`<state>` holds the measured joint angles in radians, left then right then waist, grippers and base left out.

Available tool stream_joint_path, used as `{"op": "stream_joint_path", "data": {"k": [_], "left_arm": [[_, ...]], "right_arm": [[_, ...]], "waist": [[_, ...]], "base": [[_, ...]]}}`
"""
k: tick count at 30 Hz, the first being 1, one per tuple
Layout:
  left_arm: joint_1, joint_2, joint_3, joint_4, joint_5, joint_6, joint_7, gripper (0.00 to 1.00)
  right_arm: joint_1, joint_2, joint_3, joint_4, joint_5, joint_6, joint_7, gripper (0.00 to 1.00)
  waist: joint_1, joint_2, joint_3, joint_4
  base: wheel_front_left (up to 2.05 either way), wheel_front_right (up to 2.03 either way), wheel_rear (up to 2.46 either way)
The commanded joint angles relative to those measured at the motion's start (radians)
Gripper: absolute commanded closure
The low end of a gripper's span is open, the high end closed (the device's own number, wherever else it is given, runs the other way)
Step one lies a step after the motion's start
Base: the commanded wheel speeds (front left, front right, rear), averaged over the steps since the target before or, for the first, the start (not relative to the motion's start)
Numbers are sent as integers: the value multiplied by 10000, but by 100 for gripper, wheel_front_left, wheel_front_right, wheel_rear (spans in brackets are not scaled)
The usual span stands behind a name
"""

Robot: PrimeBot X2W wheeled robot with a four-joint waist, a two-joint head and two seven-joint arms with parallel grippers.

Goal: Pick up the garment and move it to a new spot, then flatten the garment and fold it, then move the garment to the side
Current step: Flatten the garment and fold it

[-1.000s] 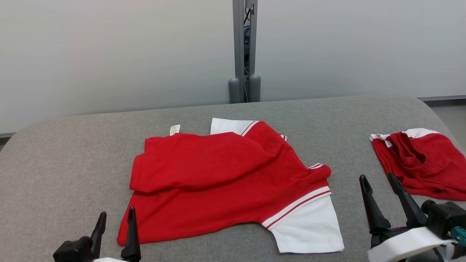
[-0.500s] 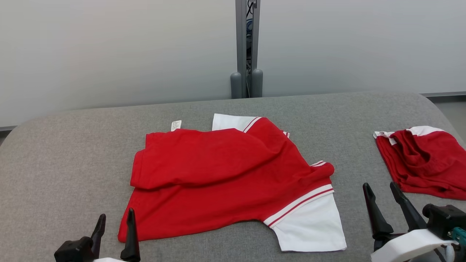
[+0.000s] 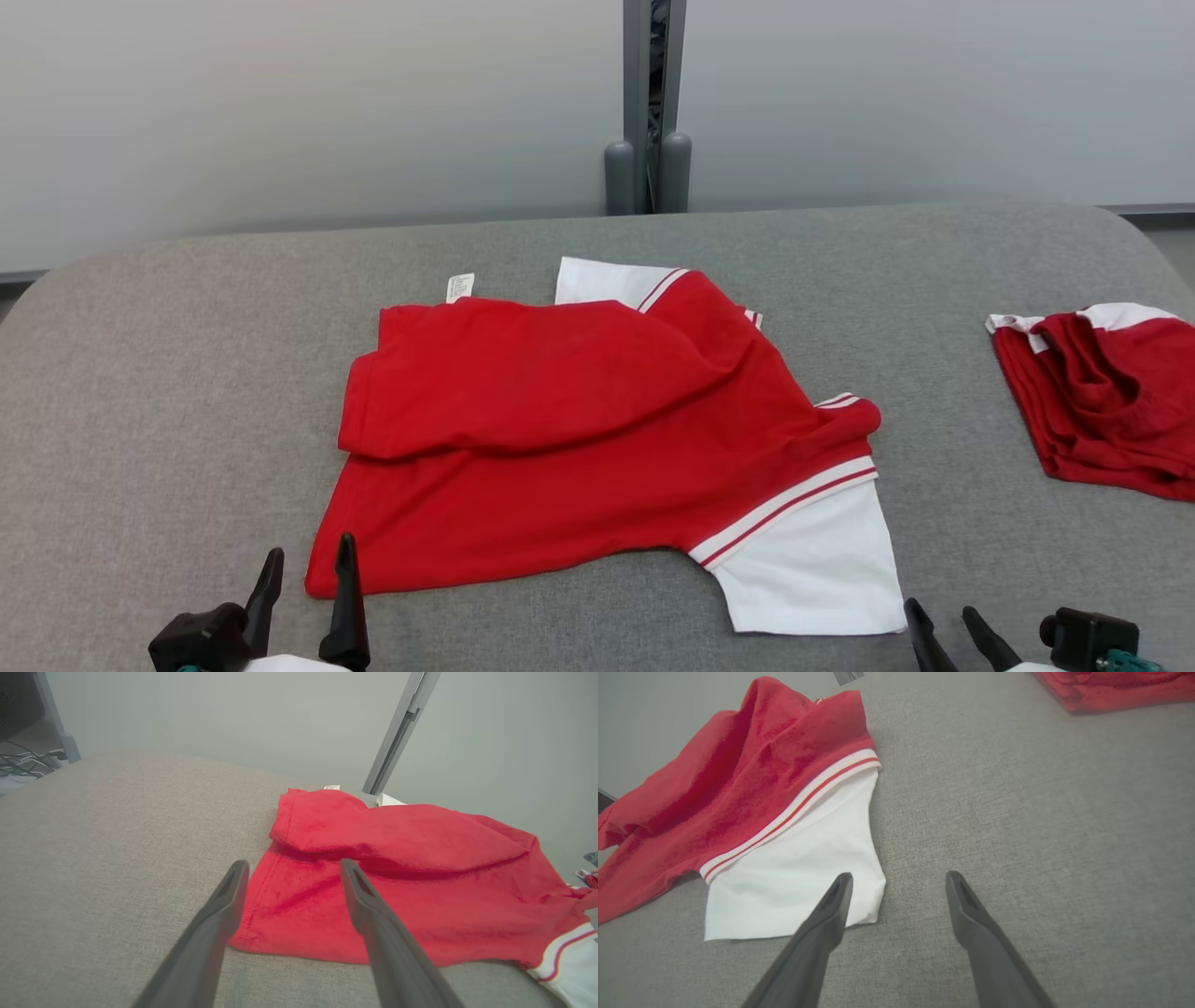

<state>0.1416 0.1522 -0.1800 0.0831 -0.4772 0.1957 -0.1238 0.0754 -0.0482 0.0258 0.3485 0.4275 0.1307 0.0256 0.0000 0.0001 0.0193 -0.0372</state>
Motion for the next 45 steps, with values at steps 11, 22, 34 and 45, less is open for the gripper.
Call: {"op": "stream_joint_path", "data": {"k": [11, 22, 34, 45], "left_arm": [[-537, 48, -58, 112, -21, -15, -111, 0], [-547, 113, -9, 134, -81, 69, -174, 0], [-412, -458, 576, 1017, -1874, -151, 565, 0], [-1355, -826, 1096, 3150, -3545, -540, 871, 0]], "right_arm": [[-1216, -18, 856, 2279, 701, 1, -685, 0], [-1512, 48, 1532, 3357, 498, 6, -486, 100], [-1724, -62, 808, 2165, 392, -1, -702, 100], [-1449, -59, 666, 1154, 306, -1, -319, 100]], "waist": [[0, -1, 596, 523], [0, -1, 649, 627], [0, -1, 595, 164], [0, -1, 665, -144]], "base": [[0, 0, 0], [0, 0, 0], [0, 0, 0], [0, 0, 0]]}}
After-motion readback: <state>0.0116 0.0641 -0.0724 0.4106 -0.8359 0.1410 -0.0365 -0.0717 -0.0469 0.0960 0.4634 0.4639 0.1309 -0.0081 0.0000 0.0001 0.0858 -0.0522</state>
